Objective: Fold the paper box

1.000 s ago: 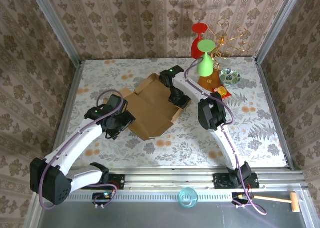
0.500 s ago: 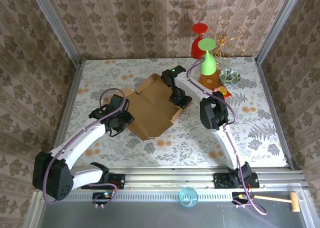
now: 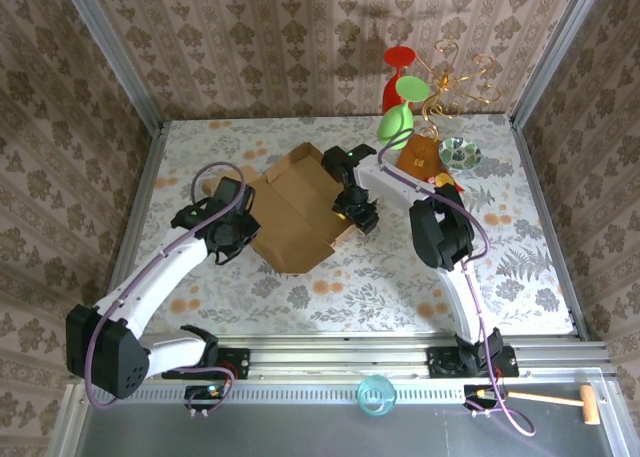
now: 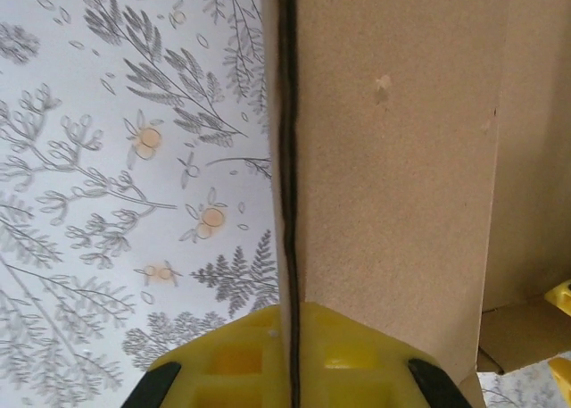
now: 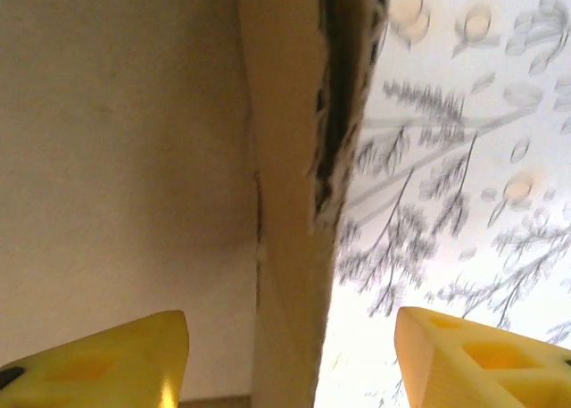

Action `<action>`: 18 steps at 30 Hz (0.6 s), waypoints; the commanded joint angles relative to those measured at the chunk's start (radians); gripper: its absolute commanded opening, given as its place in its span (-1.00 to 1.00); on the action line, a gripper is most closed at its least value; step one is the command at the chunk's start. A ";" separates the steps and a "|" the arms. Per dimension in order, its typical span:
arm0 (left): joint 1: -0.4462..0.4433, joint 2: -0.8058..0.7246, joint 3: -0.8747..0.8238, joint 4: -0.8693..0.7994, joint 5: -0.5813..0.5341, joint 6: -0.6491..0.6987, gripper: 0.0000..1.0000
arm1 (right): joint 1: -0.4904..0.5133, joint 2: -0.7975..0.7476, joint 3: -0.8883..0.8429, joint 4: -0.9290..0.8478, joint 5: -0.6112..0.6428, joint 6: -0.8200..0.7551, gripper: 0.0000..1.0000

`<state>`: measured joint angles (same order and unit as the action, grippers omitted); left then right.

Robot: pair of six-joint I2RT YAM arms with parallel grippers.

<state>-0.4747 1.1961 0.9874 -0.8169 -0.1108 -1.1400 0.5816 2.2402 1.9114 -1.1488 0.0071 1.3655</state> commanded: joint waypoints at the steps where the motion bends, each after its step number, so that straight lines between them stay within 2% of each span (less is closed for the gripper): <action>1: 0.040 0.001 0.082 -0.122 -0.059 0.127 -1.00 | 0.036 -0.103 -0.029 0.093 -0.031 0.010 0.47; 5: 0.091 0.029 0.151 -0.184 -0.060 0.294 -1.00 | 0.066 -0.143 -0.003 0.124 -0.011 -0.052 0.67; 9: 0.140 0.062 0.234 -0.230 -0.051 0.484 -1.00 | 0.100 -0.190 -0.014 0.188 -0.017 -0.112 0.74; 13: 0.179 0.095 0.313 -0.231 -0.017 0.706 -1.00 | 0.129 -0.228 -0.061 0.285 -0.029 -0.188 0.70; 18: 0.183 0.155 0.426 -0.243 -0.041 0.937 -1.00 | 0.139 -0.266 -0.091 0.410 0.000 -0.393 0.51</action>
<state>-0.2935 1.3300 1.3560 -1.0306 -0.1326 -0.4286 0.7181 2.0220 1.8442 -0.8326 -0.0151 1.1286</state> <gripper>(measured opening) 0.062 0.759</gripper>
